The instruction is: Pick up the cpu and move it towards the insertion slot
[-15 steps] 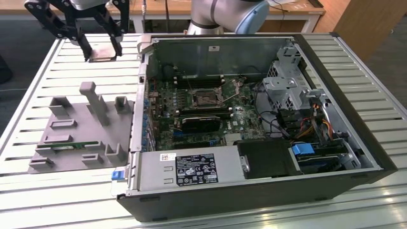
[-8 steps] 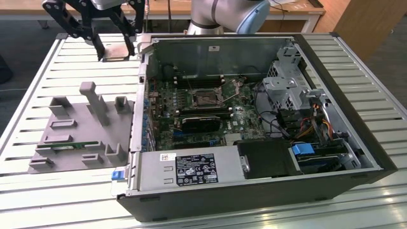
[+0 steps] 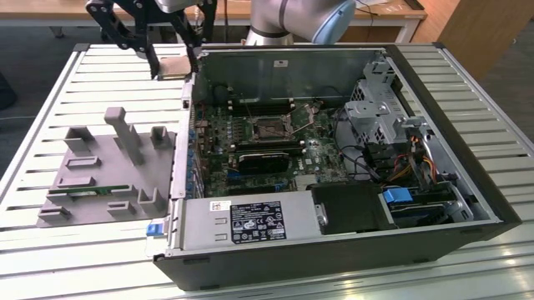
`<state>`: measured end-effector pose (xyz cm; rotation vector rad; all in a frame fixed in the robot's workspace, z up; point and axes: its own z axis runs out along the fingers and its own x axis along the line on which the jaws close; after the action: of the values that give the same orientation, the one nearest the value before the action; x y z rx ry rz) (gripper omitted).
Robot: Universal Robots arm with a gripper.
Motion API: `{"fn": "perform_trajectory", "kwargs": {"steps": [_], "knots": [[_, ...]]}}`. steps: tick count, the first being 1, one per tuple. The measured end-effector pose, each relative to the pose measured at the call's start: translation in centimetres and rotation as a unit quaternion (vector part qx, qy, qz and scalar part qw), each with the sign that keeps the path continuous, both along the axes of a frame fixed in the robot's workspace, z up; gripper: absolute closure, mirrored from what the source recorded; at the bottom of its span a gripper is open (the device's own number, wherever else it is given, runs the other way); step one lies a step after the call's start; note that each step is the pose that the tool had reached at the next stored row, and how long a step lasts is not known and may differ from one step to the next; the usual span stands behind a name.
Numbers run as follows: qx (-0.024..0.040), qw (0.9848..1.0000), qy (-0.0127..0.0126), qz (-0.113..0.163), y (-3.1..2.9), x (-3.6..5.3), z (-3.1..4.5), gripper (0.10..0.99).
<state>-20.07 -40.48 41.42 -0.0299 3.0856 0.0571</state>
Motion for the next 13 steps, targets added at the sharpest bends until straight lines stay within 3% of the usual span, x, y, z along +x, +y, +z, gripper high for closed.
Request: {"fn": "perform_trajectory", "kwargs": {"steps": [13], "knots": [[0.0,1.0,0.0008,0.0,0.0,5.41,0.0,0.545]]}}
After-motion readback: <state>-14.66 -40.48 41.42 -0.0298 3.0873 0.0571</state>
